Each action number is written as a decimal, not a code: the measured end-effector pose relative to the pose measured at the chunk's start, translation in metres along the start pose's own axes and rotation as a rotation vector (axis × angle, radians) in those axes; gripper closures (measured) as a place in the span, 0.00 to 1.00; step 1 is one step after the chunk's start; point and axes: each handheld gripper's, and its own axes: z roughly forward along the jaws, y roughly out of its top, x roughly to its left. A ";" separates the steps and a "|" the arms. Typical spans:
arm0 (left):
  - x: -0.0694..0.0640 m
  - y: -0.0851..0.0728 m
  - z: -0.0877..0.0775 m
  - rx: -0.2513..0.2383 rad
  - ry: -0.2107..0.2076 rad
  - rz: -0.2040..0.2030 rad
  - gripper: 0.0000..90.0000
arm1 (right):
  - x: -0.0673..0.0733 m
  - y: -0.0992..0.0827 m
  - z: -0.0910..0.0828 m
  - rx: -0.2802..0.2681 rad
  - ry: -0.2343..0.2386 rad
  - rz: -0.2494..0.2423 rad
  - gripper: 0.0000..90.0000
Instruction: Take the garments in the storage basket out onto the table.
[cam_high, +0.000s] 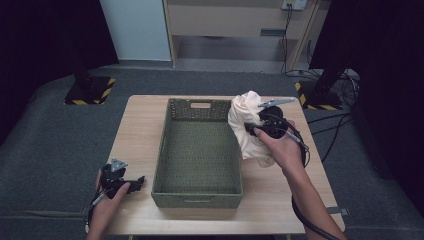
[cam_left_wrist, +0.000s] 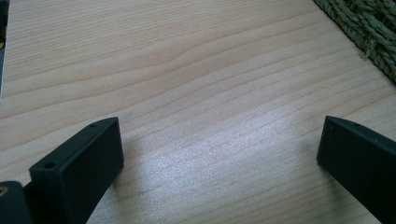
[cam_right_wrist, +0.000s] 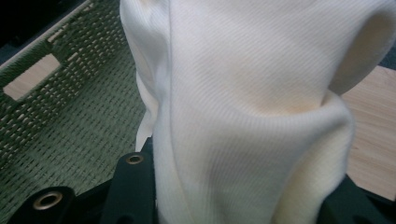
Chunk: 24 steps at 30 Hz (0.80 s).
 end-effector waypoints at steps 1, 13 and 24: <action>0.000 0.000 0.000 0.000 0.000 0.000 0.00 | -0.003 -0.002 0.001 0.004 -0.002 0.006 0.63; 0.000 0.000 0.000 0.000 0.000 0.000 0.00 | -0.032 -0.019 0.014 0.022 -0.035 0.067 0.62; 0.000 0.000 0.000 0.000 0.000 0.000 0.00 | -0.051 -0.025 0.025 0.039 -0.068 0.101 0.62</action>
